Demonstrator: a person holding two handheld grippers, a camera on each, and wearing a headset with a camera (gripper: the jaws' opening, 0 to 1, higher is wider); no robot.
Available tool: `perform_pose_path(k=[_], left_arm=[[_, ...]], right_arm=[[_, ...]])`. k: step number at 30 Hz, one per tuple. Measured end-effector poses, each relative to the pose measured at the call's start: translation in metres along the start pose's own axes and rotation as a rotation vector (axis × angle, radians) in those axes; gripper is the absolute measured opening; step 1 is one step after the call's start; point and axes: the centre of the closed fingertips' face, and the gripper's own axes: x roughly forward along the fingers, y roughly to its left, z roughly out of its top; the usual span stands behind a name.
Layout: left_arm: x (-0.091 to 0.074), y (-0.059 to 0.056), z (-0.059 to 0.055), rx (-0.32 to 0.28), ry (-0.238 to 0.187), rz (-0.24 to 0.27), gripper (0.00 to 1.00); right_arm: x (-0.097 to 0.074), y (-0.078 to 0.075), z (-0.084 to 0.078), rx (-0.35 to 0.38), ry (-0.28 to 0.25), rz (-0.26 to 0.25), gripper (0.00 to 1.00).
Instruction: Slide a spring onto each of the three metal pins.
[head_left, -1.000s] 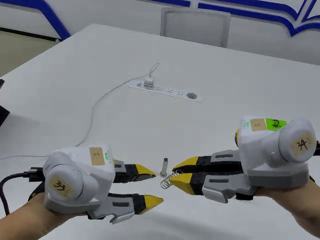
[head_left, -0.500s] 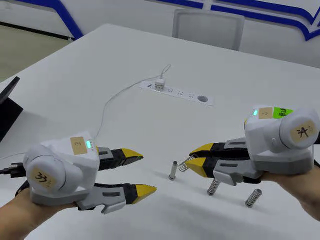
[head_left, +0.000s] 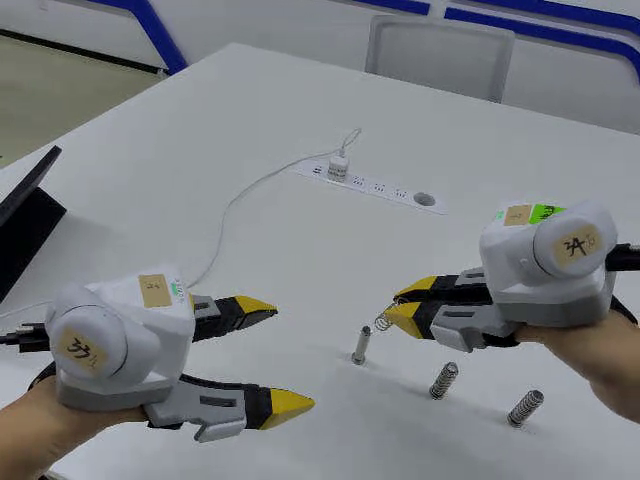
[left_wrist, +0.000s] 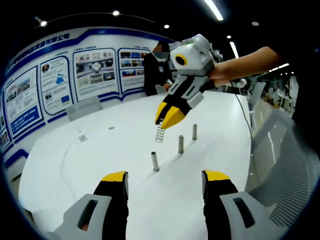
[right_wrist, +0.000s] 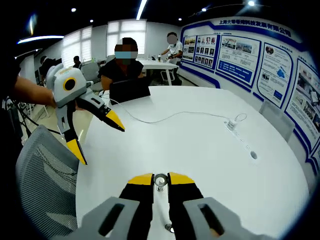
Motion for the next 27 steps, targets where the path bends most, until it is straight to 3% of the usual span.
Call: perform_pose_path(k=[10,14,27], left_arm=[[0.000,0.002,-0.002,-0.024,0.000,0.003,0.67],[-0.001,0.006,-0.003,-0.037,-0.001,0.024,0.75],[-0.003,0.008,-0.009,-0.040,0.020,0.029,0.76]], right_arm=[[0.017,-0.006,-0.005,-0.003,0.041,0.009,0.11],[0.023,-0.007,-0.011,-0.002,0.068,0.016,0.11],[0.036,-0.004,-0.013,0.017,0.106,0.033,0.11]])
